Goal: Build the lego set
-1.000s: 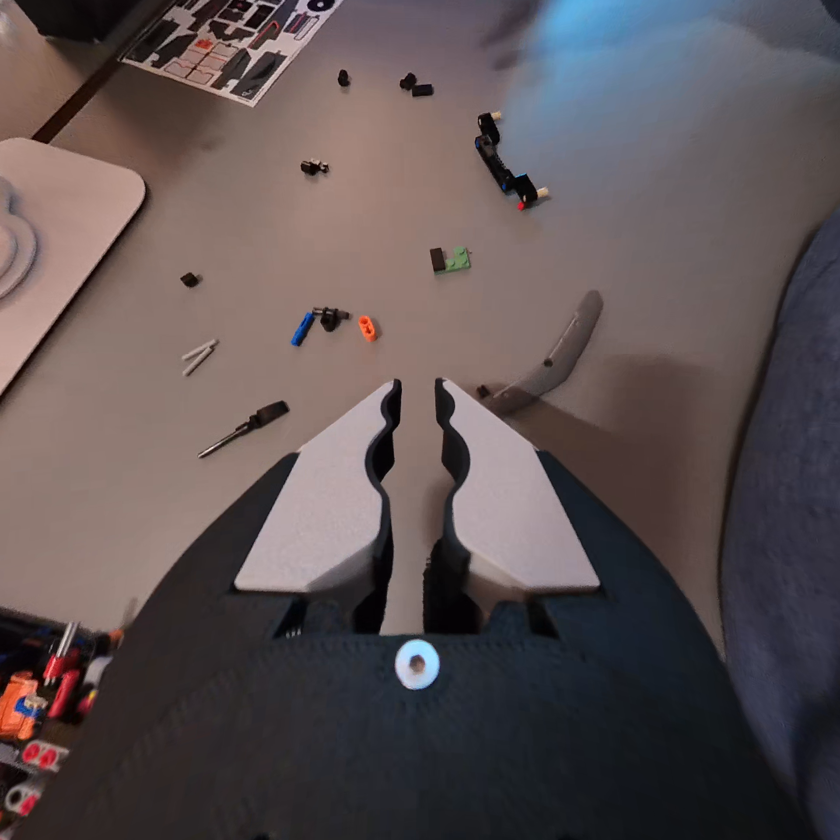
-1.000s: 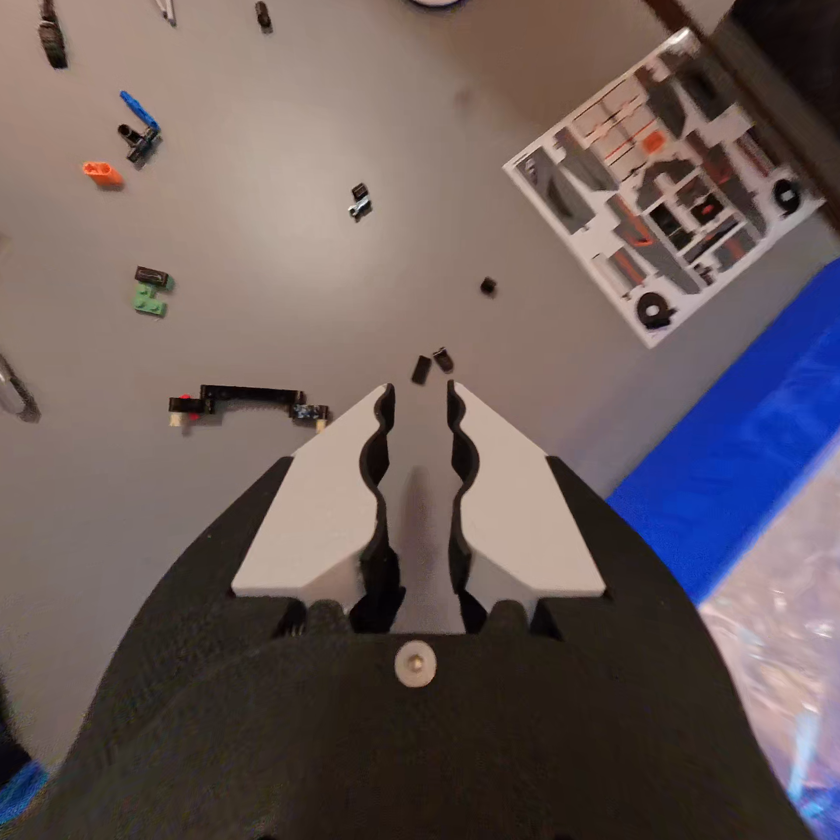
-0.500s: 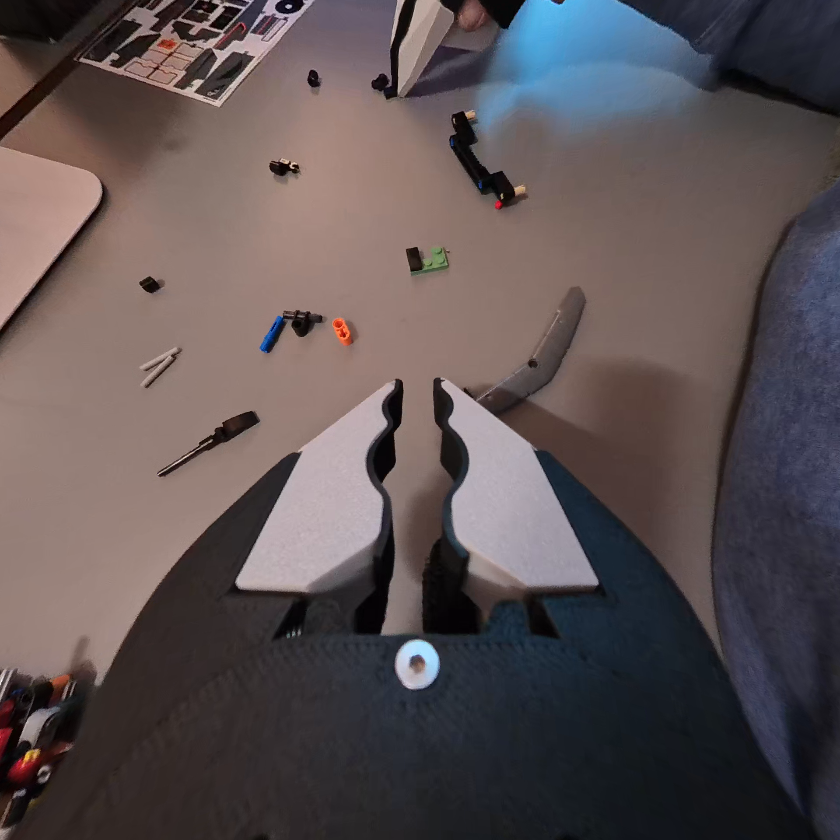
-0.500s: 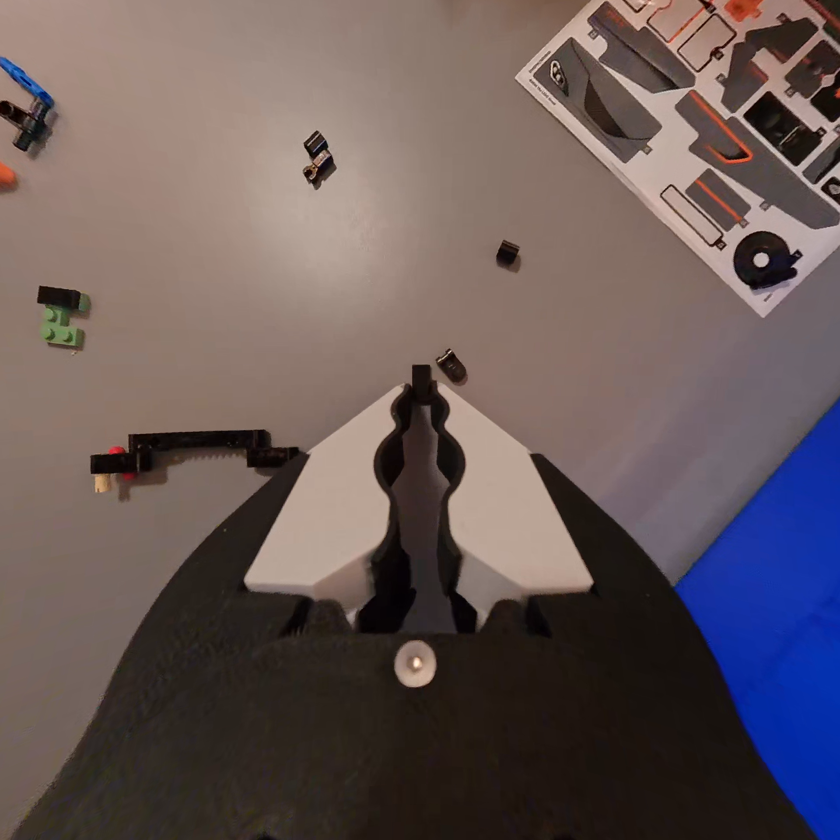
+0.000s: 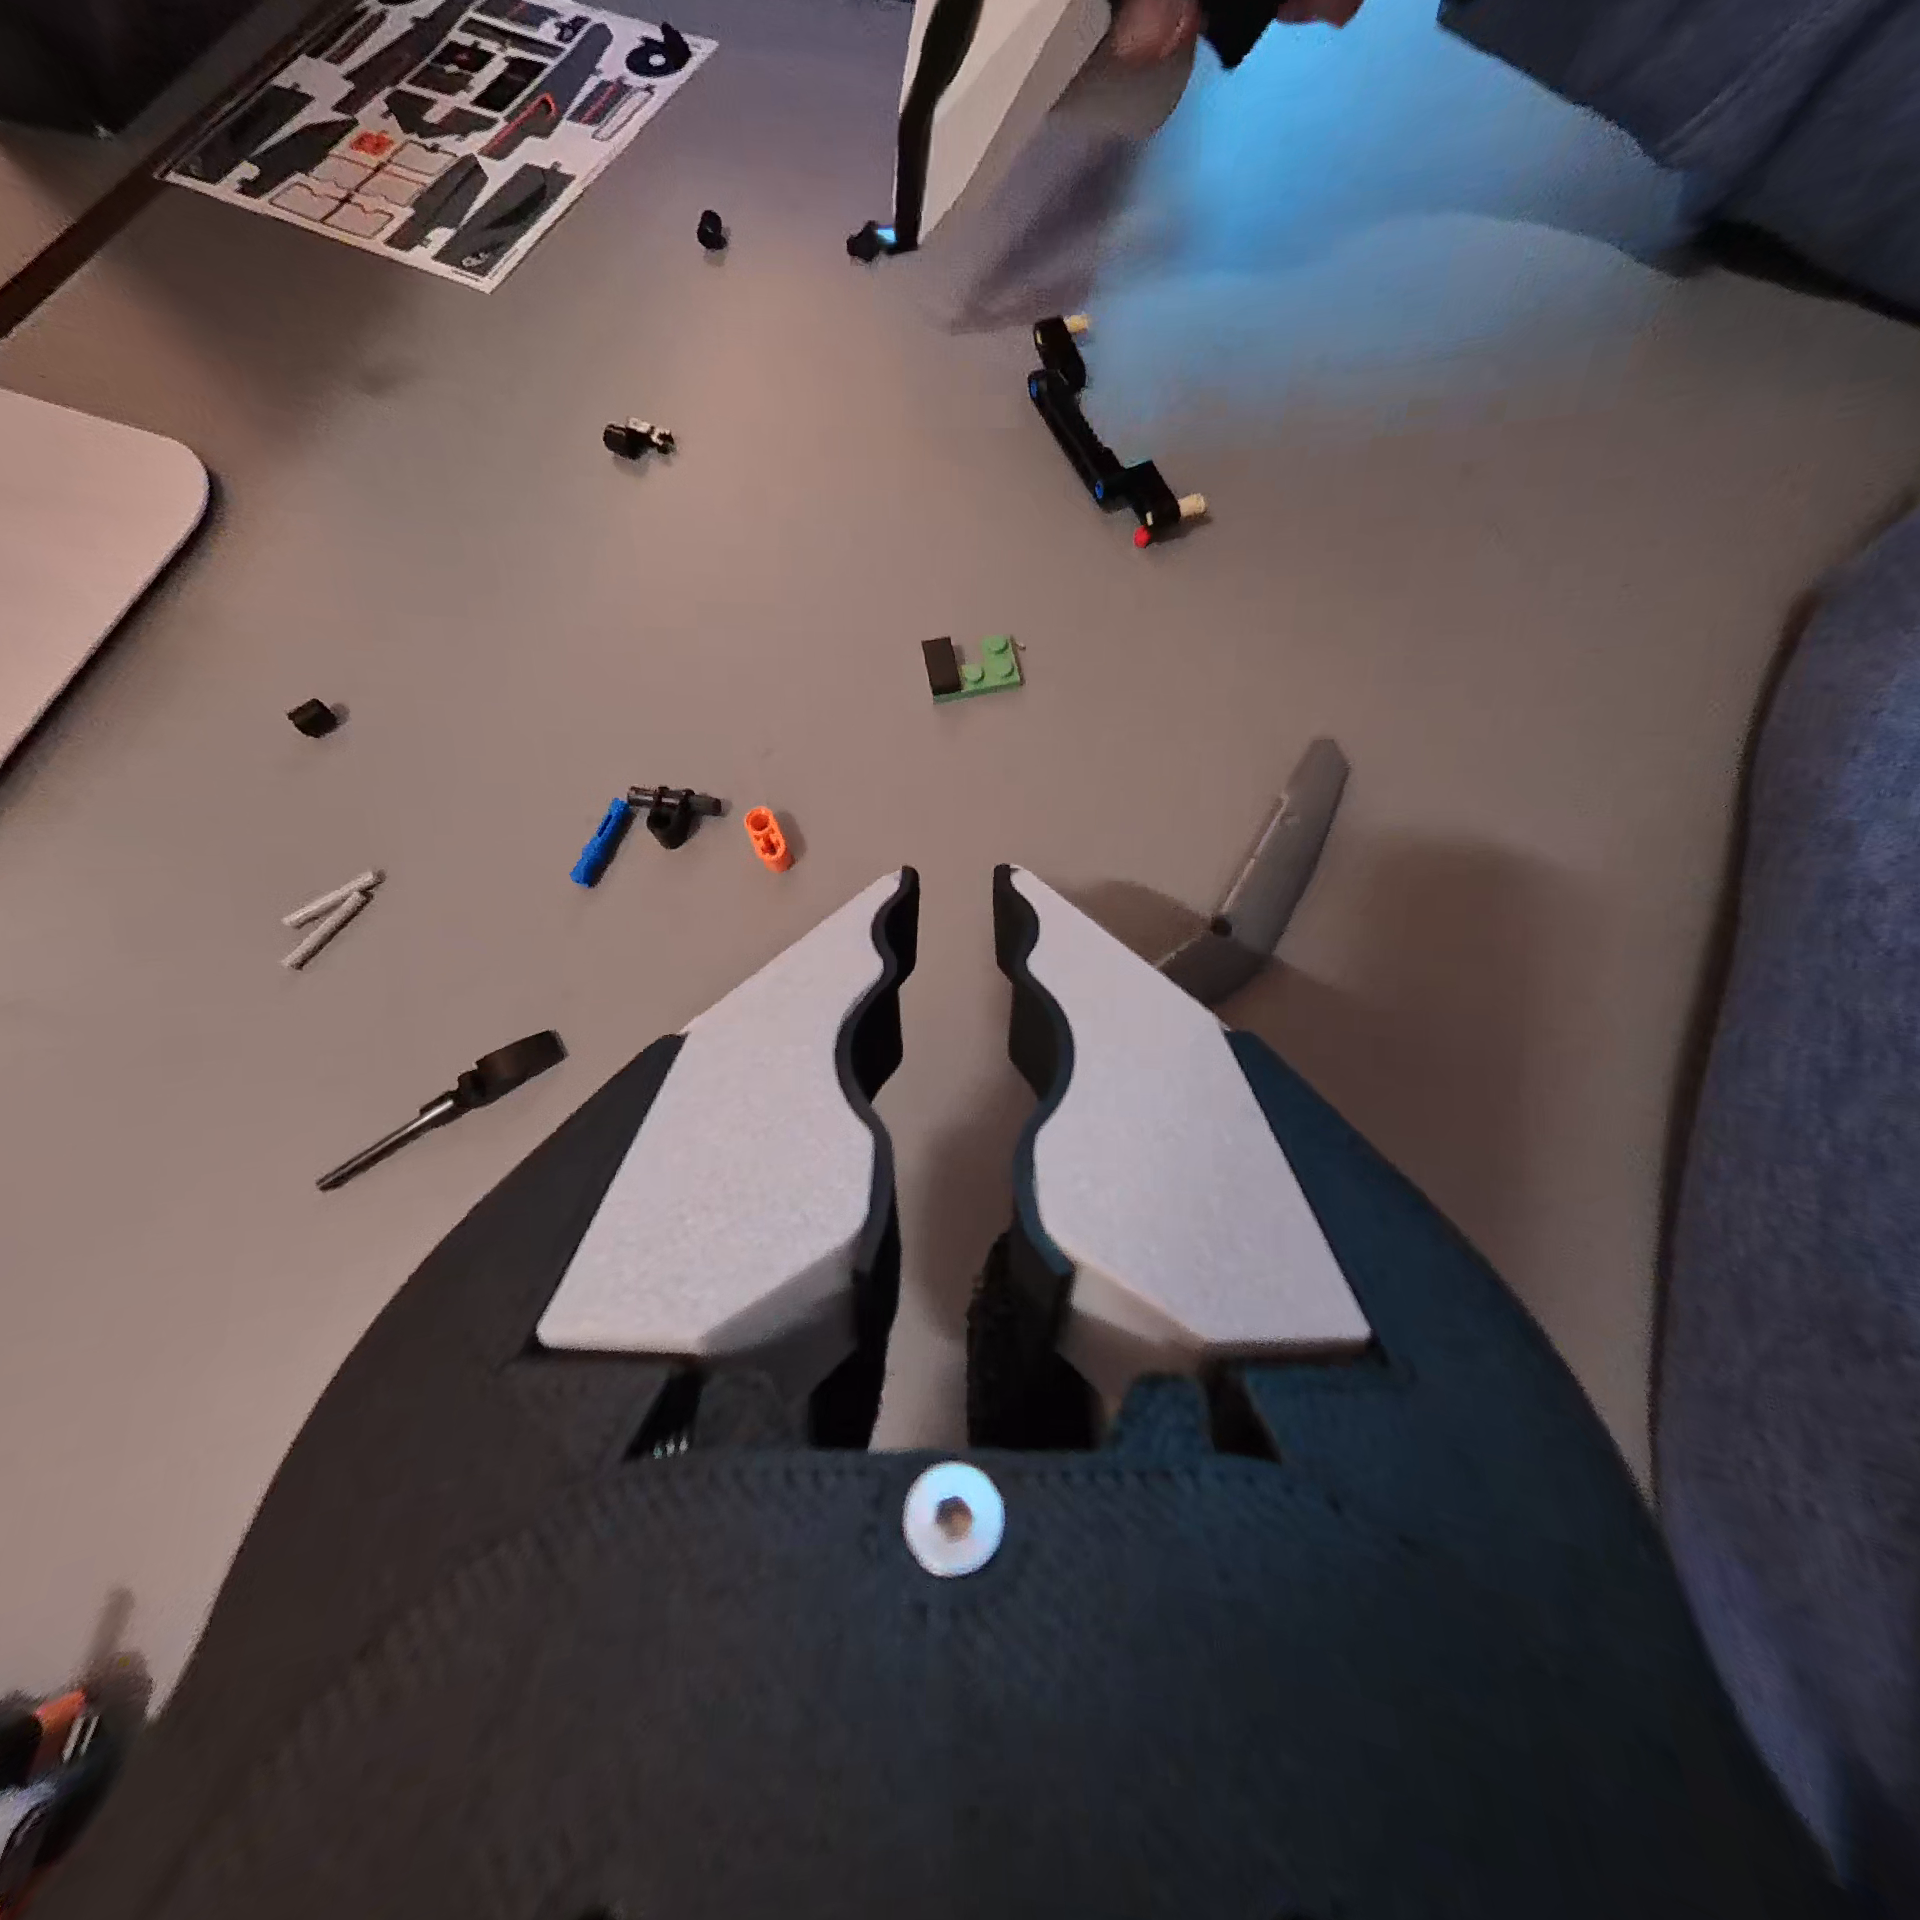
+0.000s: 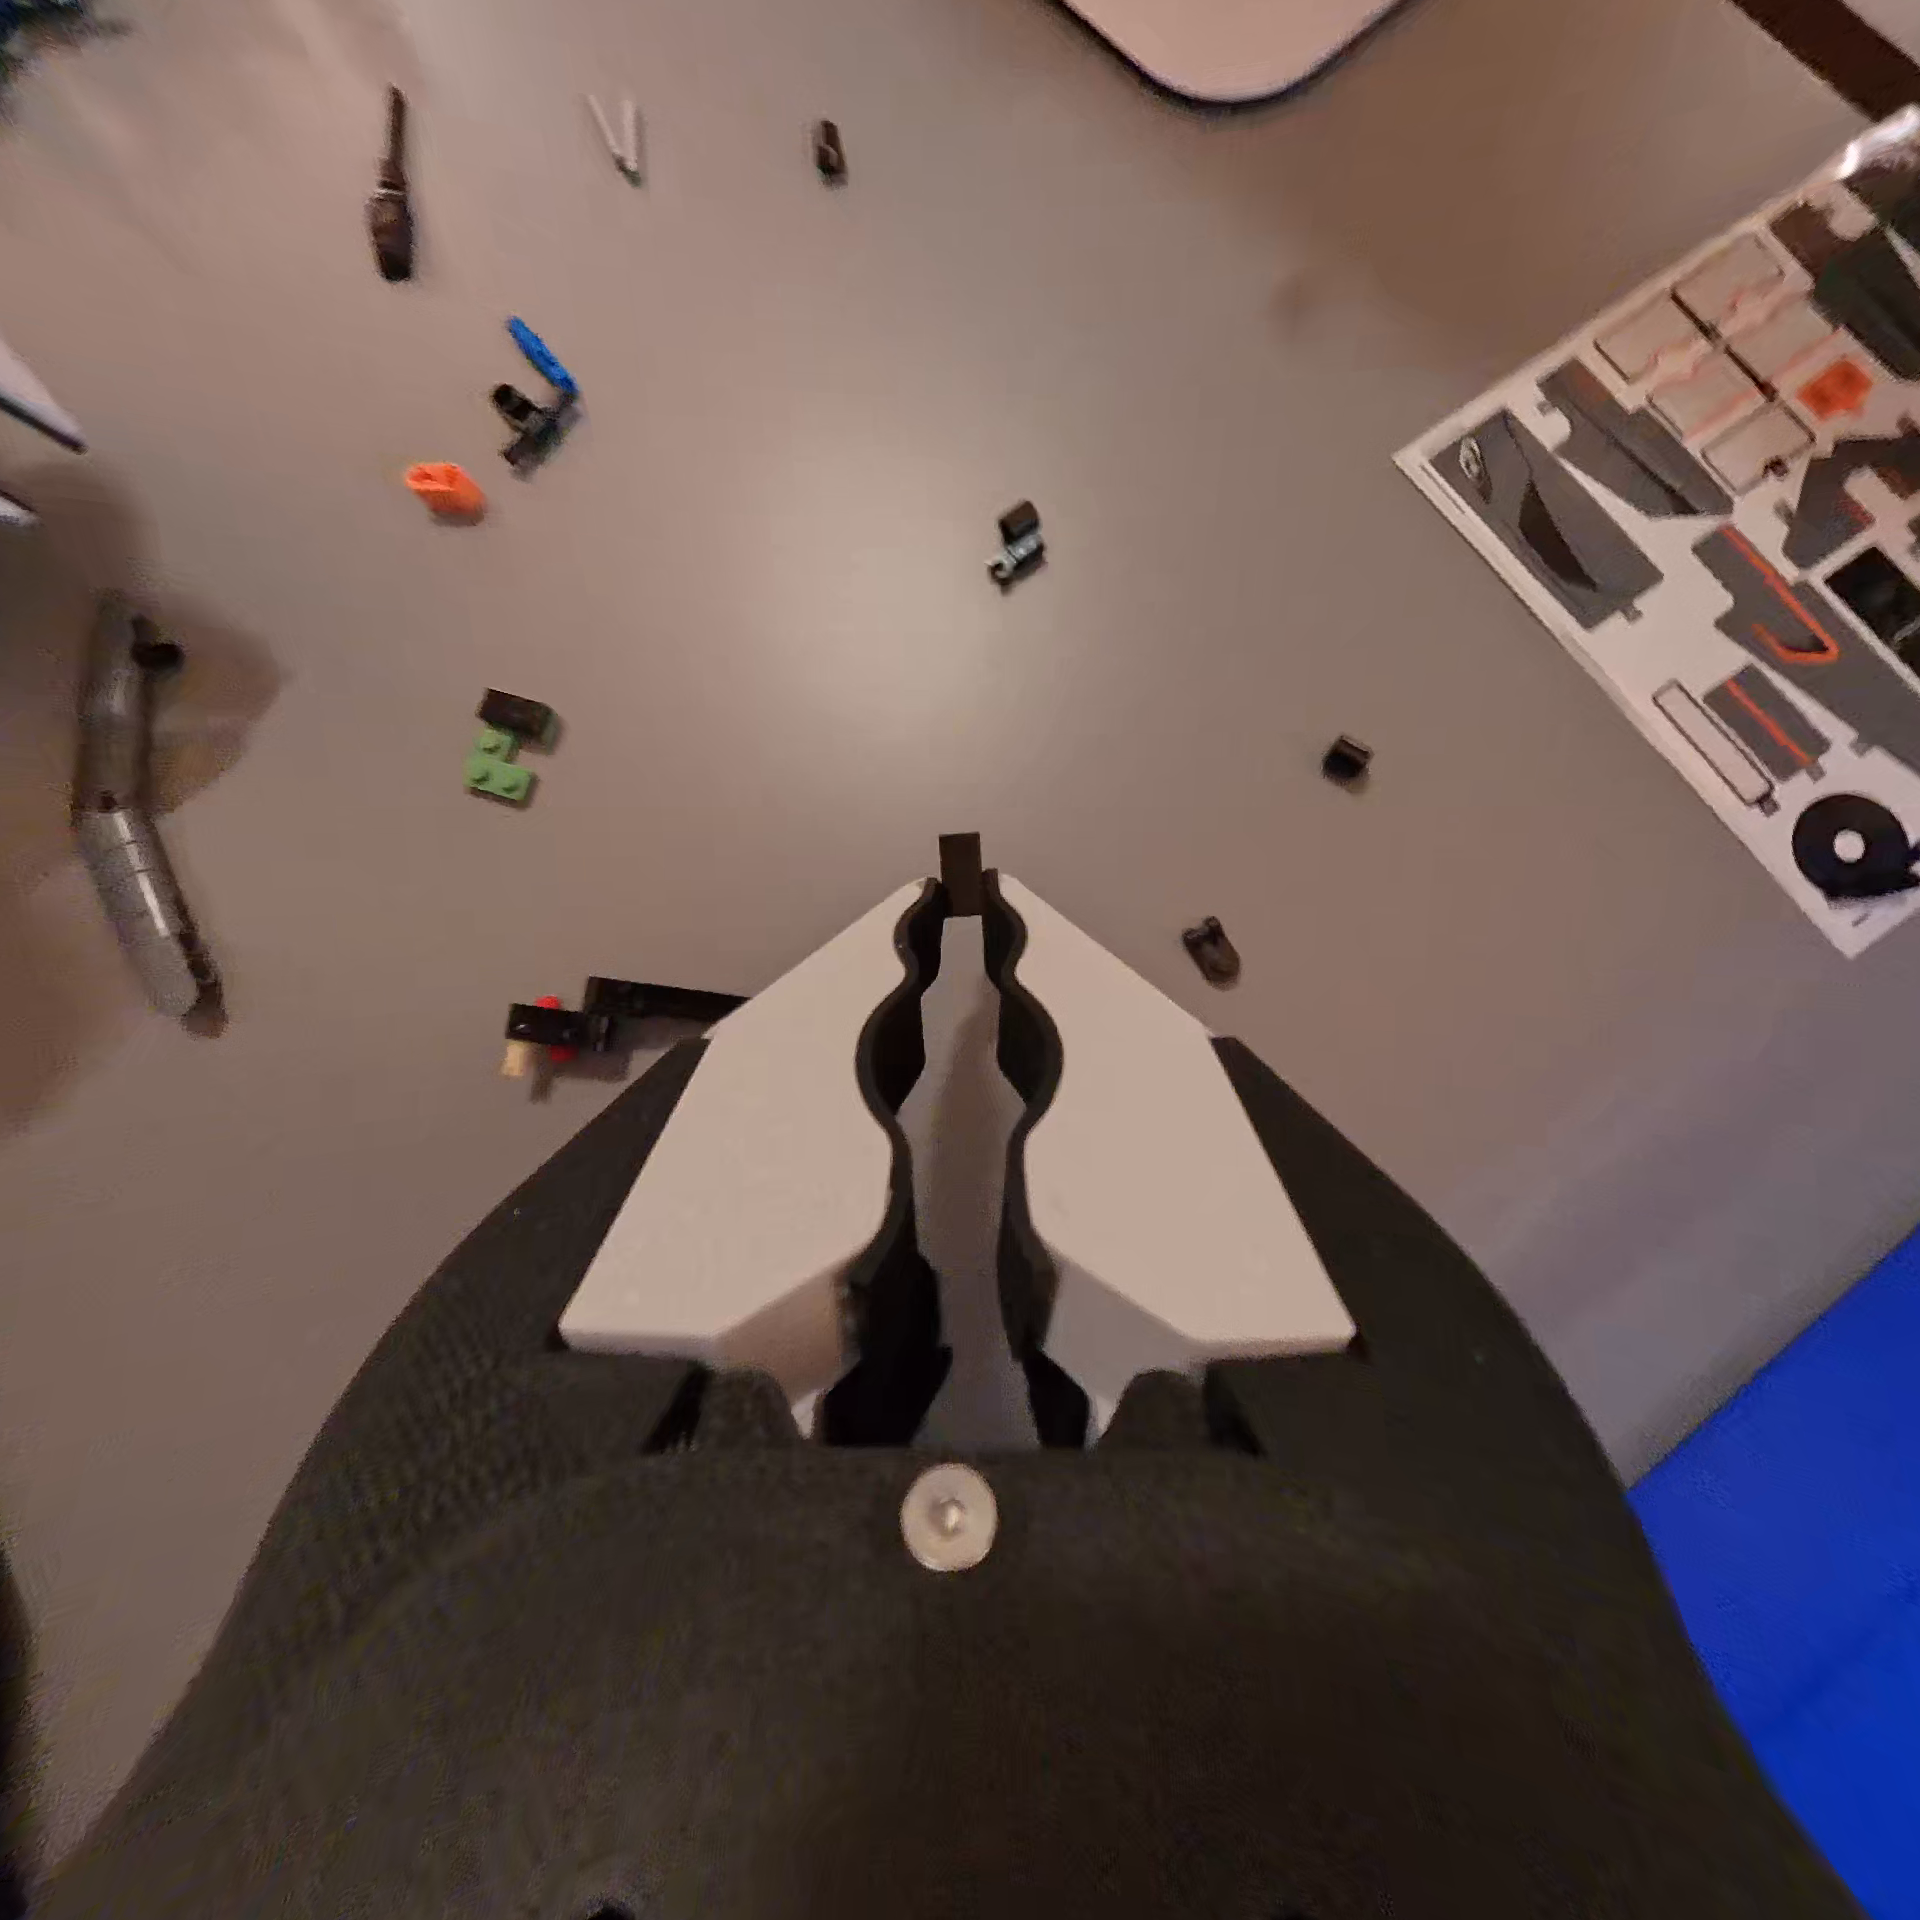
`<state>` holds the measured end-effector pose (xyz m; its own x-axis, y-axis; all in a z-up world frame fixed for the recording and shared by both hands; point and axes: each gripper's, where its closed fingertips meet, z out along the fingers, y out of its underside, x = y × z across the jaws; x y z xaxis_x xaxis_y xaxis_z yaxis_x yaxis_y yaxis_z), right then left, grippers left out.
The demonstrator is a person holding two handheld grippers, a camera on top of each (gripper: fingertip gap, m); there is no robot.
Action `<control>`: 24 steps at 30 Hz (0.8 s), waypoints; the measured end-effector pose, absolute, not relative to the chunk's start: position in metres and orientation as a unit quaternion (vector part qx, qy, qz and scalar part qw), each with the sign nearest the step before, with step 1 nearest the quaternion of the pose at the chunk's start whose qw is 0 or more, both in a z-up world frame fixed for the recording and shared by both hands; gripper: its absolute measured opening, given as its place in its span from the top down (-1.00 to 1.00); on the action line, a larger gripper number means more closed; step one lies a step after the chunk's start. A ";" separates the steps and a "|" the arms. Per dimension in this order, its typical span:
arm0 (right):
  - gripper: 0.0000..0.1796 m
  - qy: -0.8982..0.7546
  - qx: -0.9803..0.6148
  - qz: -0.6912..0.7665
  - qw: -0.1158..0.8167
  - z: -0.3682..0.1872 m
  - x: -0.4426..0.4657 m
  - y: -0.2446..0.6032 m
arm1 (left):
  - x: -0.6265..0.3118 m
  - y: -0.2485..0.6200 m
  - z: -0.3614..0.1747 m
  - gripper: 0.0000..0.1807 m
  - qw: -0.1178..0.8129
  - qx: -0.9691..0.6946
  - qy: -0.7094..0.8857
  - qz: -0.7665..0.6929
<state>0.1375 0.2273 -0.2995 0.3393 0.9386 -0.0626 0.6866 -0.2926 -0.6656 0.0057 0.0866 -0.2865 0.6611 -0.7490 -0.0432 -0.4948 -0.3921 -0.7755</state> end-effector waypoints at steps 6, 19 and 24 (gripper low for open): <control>0.94 -0.580 -0.725 0.243 0.281 -0.285 0.118 0.202 | 0.012 0.088 -0.289 0.81 0.405 -0.821 0.369 -0.161; 0.94 -0.689 -0.615 0.274 0.269 -0.280 0.093 0.168 | 0.020 0.097 -0.282 0.64 0.444 -0.821 0.330 -0.144; 0.94 -0.724 -0.581 0.270 0.257 -0.286 0.091 0.161 | 0.027 0.099 -0.286 0.63 0.442 -0.823 0.325 -0.147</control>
<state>0.0914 0.1613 -0.2857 -0.1933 0.9793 0.0596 0.7018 0.1804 -0.6892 0.0267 0.0989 -0.2865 0.7454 -0.6651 -0.0454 -0.4048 -0.3975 -0.8235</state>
